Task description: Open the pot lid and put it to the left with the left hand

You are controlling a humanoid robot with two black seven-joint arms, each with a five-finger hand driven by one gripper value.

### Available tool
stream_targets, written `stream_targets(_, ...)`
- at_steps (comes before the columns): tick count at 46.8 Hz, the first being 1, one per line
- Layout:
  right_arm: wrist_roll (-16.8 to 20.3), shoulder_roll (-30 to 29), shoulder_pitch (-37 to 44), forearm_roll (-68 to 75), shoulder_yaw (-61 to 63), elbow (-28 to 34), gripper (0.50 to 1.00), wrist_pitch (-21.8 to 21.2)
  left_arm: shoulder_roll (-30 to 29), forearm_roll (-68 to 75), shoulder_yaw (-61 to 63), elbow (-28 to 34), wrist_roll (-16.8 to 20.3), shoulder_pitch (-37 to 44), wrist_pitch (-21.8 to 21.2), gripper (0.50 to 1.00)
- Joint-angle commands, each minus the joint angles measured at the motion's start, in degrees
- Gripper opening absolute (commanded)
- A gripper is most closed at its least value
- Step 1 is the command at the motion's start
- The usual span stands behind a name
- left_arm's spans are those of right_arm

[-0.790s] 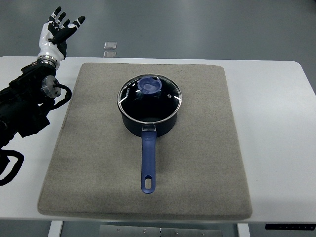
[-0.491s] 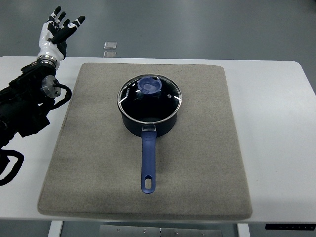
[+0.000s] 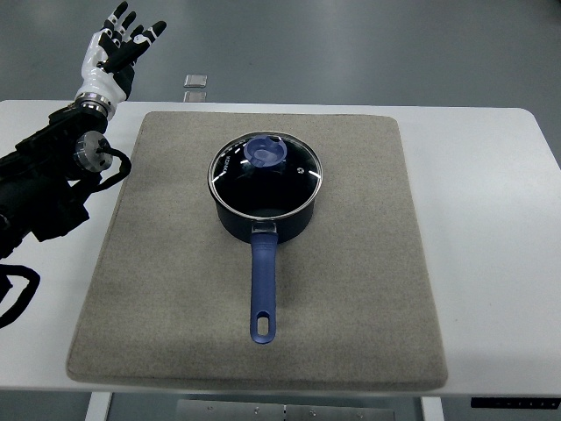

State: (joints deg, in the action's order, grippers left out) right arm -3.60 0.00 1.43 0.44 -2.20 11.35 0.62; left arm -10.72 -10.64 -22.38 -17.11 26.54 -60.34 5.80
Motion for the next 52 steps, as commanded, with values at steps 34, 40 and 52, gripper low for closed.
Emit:
stream_targets(34,0.0,0.0,-0.03,0.0,0.0,-0.01,0.917,0.0,0.09,8.08,12.45,-0.21,-0.61,-8.82,0.97,0.988)
stream_targets(40,0.0,0.0,0.06,0.0,0.0,0.08,0.917,0.0,-0.09,15.37,13.15,-0.21,-0.61,-11.63,5.79,0.988)
stream_targets(52,0.0,0.0,0.06,0.0,0.0,0.08,0.917,0.0,-1.76,45.51,13.07,-3.45,4.74,-17.61,13.19,0.988)
